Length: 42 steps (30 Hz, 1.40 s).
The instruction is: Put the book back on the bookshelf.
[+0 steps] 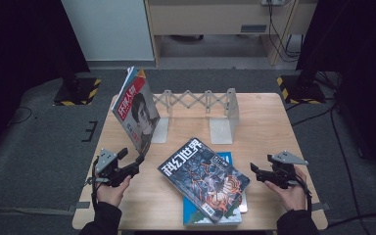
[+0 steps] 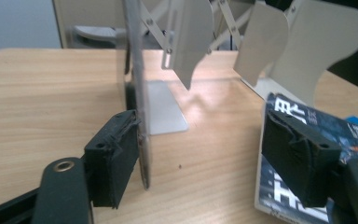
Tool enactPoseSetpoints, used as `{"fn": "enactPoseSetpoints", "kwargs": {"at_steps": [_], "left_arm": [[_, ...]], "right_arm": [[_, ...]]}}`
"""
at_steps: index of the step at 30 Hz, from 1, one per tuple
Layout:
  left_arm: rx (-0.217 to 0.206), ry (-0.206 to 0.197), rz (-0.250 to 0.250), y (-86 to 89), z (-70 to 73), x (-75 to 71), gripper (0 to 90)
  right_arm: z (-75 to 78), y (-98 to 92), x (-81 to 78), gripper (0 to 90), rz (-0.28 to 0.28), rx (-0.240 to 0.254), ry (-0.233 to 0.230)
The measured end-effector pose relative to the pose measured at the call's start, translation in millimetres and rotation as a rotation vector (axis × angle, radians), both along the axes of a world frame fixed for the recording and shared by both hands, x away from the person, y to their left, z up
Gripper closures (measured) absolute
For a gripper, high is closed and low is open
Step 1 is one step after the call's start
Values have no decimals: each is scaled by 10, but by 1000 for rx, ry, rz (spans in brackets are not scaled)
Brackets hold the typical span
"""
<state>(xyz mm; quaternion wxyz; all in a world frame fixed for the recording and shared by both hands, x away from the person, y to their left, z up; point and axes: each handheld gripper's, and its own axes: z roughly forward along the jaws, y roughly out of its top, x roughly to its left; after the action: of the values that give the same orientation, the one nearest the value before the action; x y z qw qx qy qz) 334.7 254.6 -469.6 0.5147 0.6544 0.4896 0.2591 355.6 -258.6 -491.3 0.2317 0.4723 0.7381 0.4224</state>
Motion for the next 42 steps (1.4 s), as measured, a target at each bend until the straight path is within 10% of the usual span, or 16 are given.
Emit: {"fn": "enactPoseSetpoints", "kwargs": {"at_steps": [42], "left_arm": [[-2, 244, -315, -523, -480, 145, 170]], "right_arm": [[-47, 527, -171, 336, 178, 50, 123]]}}
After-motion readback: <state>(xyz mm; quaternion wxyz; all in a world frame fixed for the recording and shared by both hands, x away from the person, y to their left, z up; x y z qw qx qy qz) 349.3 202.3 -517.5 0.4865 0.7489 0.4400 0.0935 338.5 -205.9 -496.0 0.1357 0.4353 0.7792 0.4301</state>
